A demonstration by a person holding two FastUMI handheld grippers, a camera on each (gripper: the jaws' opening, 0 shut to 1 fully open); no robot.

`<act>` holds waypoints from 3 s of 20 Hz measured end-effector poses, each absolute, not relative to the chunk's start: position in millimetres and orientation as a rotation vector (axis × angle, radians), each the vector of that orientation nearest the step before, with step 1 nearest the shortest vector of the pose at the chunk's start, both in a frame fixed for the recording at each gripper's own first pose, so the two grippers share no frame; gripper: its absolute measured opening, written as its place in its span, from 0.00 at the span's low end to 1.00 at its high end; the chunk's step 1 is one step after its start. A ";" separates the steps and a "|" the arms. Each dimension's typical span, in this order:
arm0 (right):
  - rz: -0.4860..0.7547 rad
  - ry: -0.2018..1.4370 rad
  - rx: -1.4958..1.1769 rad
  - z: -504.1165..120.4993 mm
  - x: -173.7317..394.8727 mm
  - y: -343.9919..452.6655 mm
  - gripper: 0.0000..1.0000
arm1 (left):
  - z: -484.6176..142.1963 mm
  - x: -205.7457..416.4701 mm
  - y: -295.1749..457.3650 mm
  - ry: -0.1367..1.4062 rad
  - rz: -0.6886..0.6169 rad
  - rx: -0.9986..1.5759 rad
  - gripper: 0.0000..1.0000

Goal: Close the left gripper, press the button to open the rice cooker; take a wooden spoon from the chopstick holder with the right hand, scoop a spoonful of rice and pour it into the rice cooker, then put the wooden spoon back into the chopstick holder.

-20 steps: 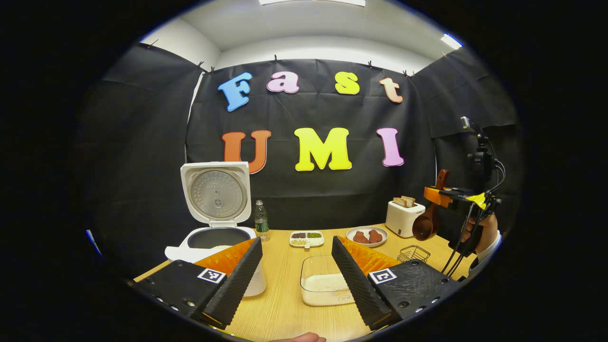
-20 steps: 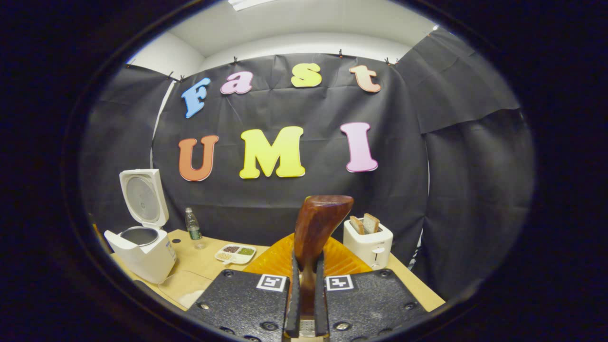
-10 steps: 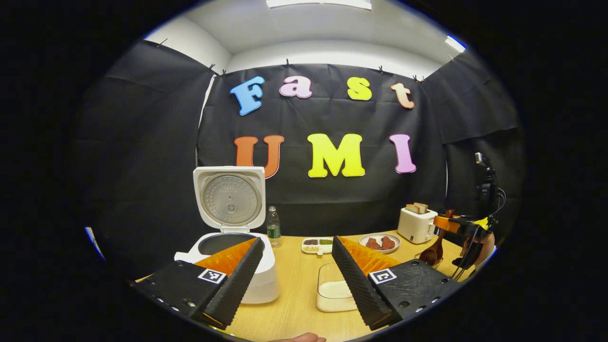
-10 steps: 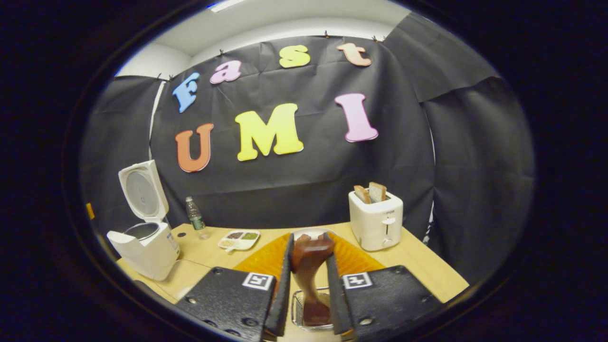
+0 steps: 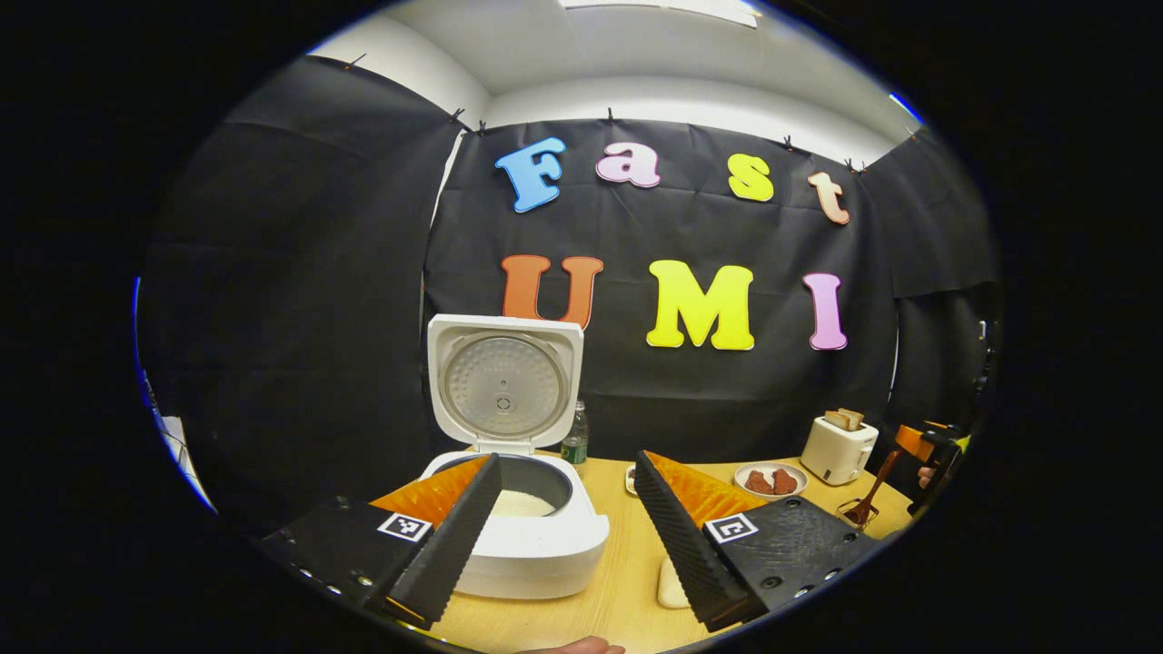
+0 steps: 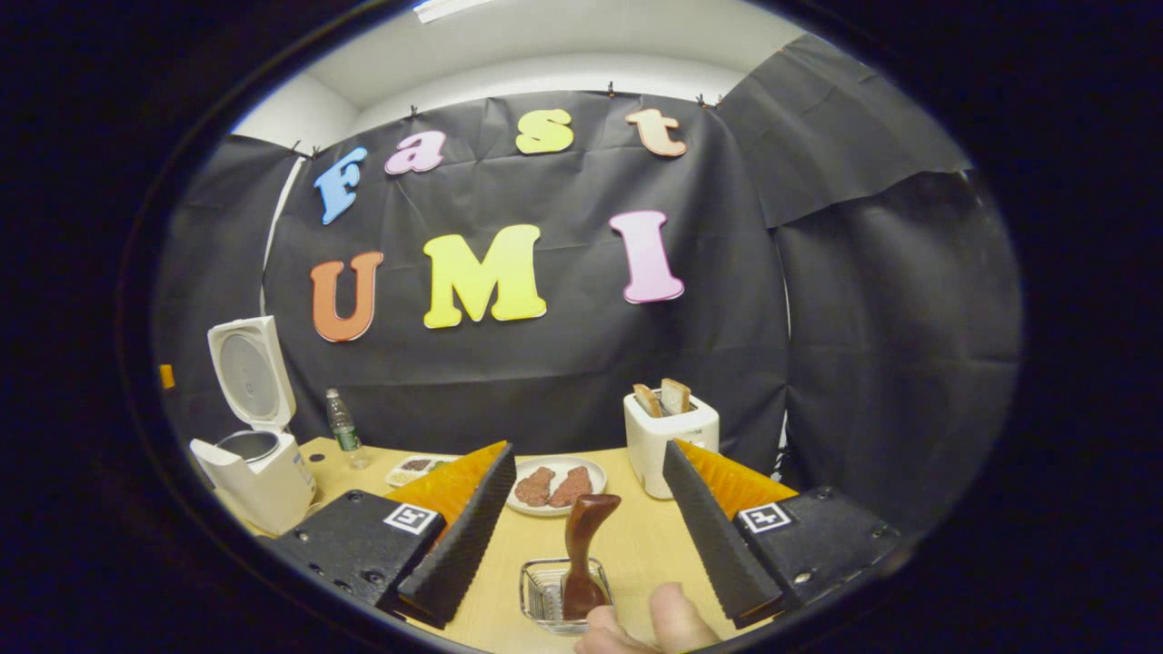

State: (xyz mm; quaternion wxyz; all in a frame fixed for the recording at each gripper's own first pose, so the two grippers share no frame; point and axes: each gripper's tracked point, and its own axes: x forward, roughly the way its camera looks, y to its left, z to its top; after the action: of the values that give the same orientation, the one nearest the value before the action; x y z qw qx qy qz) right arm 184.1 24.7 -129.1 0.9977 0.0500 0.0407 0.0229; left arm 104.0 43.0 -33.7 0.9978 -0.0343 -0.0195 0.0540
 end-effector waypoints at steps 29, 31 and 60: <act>0.188 -0.045 0.103 -104.3 124.9 59.8 1.00 | 99.6 379.9 180.5 -0.170 0.178 0.019 0.94; 0.193 -0.029 0.100 -108.5 121.7 62.3 1.00 | 83.1 400.2 187.3 -0.109 0.211 0.030 0.94; 0.324 0.134 0.208 -126.3 -35.6 77.3 1.00 | -95.1 244.8 137.8 0.389 0.240 -0.079 0.97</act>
State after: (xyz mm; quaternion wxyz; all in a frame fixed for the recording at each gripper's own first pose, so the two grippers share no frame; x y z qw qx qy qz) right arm -35.6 77.3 -126.3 0.9794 0.1031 0.0666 0.1606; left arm 244.8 137.8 -95.1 0.9732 -0.0390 0.1929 0.1187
